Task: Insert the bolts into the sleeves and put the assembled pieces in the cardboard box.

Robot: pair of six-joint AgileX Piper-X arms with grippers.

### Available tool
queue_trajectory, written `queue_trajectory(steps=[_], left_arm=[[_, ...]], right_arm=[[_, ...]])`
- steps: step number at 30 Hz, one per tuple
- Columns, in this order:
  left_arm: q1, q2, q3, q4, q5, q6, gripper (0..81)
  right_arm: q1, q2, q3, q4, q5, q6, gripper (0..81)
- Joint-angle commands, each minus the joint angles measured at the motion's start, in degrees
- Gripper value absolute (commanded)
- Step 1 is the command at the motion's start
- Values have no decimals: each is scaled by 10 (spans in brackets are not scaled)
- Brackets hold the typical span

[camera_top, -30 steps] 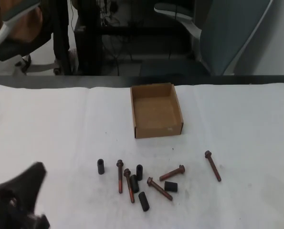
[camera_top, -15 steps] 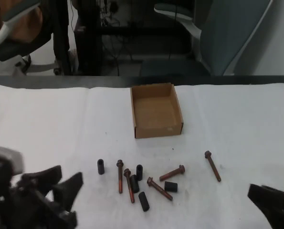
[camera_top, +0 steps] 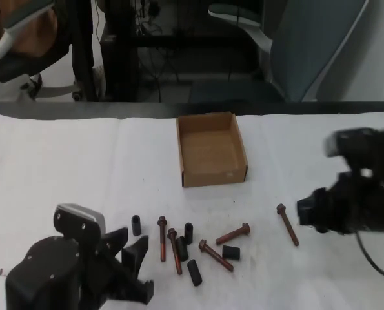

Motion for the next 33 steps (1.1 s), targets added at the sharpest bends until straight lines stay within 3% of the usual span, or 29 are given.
queue_trajectory(steps=[1,7,16,17,18,19,20,21,33], left_arm=[[-2,15,-20,-37,-11,-6,434],[-2,15,-31,-12,-12,-8,434],[15,15,-70,80,-38,-19,434],[19,15,-84,110,-38,-19,434],[19,15,-96,137,-37,-19,434],[19,15,-116,181,-37,-19,434],[19,16,-130,212,-33,-19,434],[19,15,-147,250,-32,-17,434],[38,111,-294,506,-51,-17,434]], right_arm=[[4,88,-100,93,12,-35,409],[4,220,-231,199,23,-80,409],[23,285,-249,218,52,-94,407],[27,288,-249,215,58,-94,388],[32,291,-250,212,69,-94,315],[35,293,-251,213,78,-94,225],[38,294,-250,213,82,-94,80],[40,294,-250,213,81,-94,1],[41,292,-252,231,73,-101,4]])
